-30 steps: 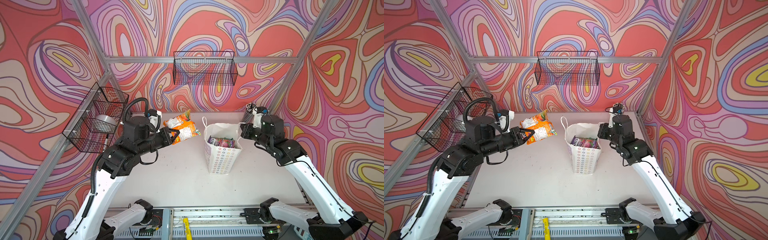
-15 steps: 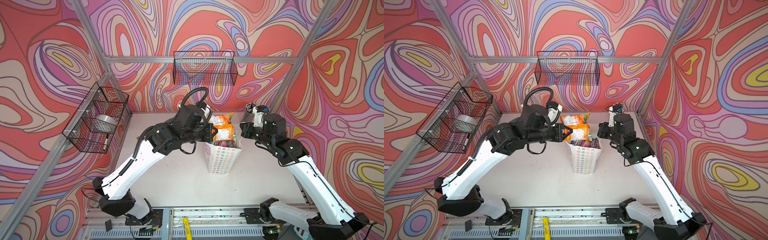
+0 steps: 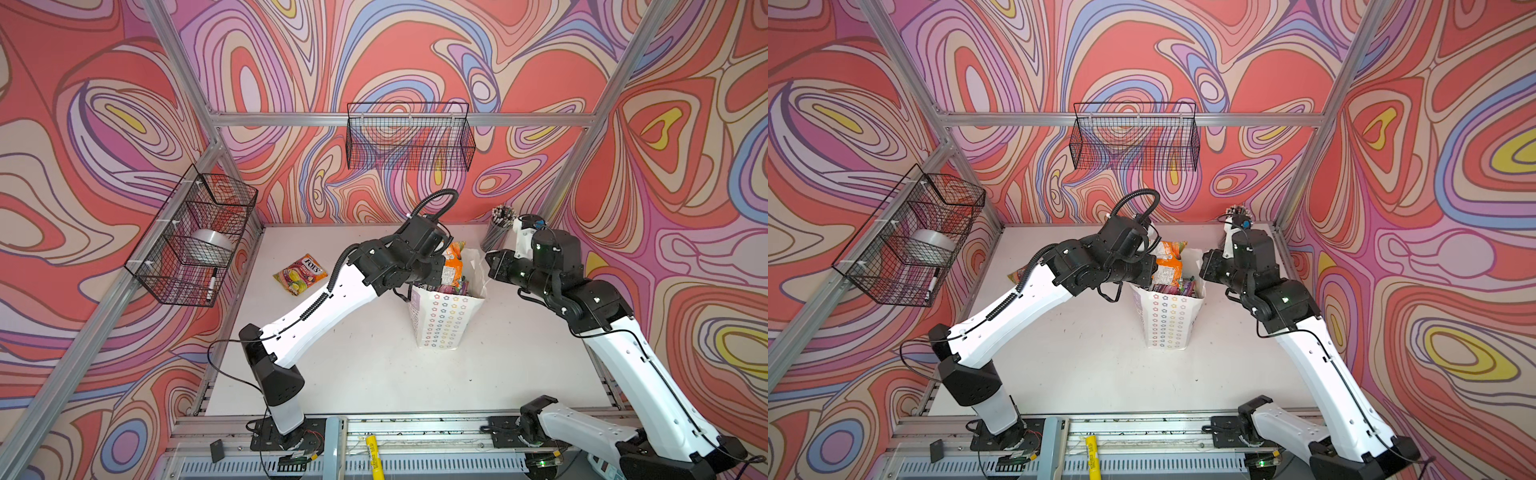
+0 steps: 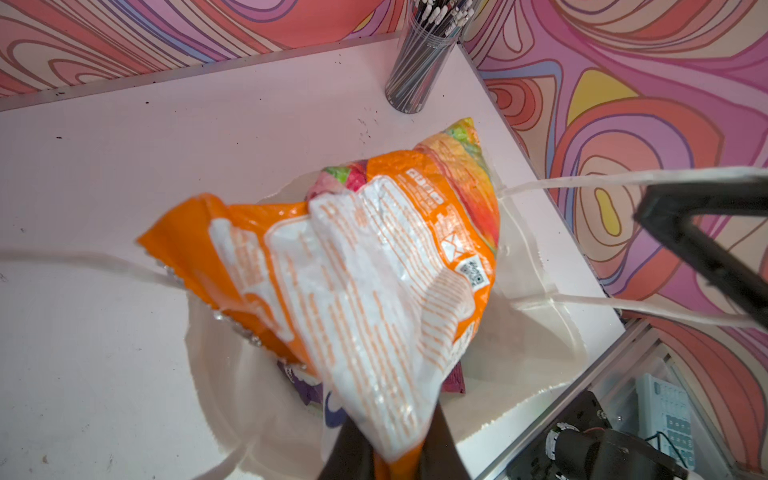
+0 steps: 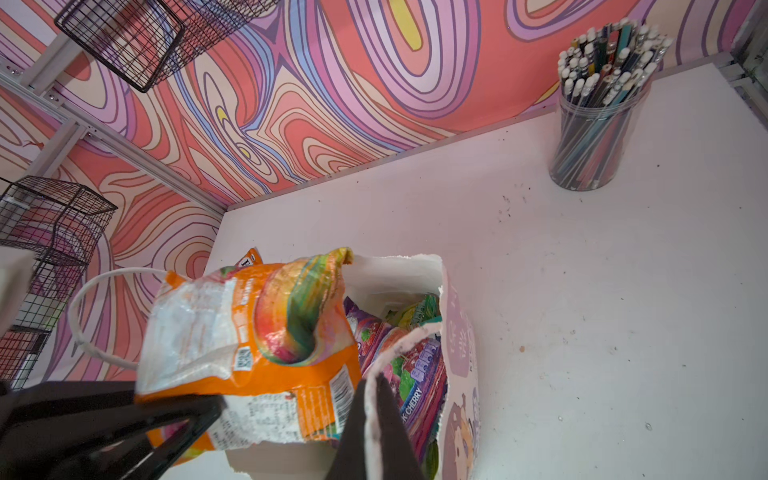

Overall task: Place the snacks into the paper bag
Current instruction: 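Lower the orange packet into the bag and open the left gripper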

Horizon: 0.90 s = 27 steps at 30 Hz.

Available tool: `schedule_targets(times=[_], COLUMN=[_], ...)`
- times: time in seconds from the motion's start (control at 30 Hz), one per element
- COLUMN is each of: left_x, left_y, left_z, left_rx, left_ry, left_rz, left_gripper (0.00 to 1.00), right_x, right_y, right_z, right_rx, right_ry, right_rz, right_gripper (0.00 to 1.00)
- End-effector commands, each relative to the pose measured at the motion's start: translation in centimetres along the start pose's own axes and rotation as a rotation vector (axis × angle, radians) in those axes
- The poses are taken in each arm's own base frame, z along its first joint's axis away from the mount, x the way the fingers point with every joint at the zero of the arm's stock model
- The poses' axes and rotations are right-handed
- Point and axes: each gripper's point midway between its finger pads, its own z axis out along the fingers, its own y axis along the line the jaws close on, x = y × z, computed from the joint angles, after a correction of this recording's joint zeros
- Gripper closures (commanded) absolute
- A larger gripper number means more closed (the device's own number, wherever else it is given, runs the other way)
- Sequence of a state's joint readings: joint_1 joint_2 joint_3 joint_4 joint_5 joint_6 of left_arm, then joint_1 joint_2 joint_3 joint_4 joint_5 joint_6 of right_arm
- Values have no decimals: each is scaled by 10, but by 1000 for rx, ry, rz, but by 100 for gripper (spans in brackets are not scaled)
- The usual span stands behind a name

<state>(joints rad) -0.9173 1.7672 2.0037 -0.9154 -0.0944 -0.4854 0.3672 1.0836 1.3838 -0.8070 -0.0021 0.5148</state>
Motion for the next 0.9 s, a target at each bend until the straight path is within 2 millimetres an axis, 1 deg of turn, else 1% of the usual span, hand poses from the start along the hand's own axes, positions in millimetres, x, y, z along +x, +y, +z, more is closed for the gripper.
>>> schedule_targets(times=[0.0,0.07,0.17,0.23,0.3,0.4,0.47,0.57,0.67,0.7,0.77,0.8,0.87], left_x=[-11,-11,-2,7,15,25,29,28,29,29,29,30,34], left_y=[-13,-20,-26,-26,-21,-18,-22,-28,-27,-29,-25,-21,-21], left_z=[15,25,41,47,51,41,28,8,-7,-8,-2,5,21], left_rx=[30,53,70,75,58,63,104,167,172,183,156,129,112], left_ry=[-17,7,66,95,119,152,137,96,101,95,88,95,132], left_rz=[80,99,106,110,118,116,101,98,98,101,104,101,117], left_gripper=[87,87,87,87,87,87,86,86,86,86,86,86,86], right_x=[-10,-11,-11,-10,-6,-3,-2,-1,-3,-3,-5,-7,-10], right_y=[2,3,0,-3,-5,-10,-14,-17,-17,-16,-13,-11,-8], right_z=[-12,-15,-16,-15,-13,-12,-11,-9,-6,-3,-1,1,4], right_rx=[13,10,26,43,47,69,81,90,85,84,70,61,49], right_ry=[-15,-10,-13,-12,-2,-3,-11,-23,-33,-32,-33,-36,-46], right_rz=[32,43,52,59,62,65,64,57,45,40,34,30,23], right_gripper=[100,100,100,100,100,100,100,100,100,100,100,100,100])
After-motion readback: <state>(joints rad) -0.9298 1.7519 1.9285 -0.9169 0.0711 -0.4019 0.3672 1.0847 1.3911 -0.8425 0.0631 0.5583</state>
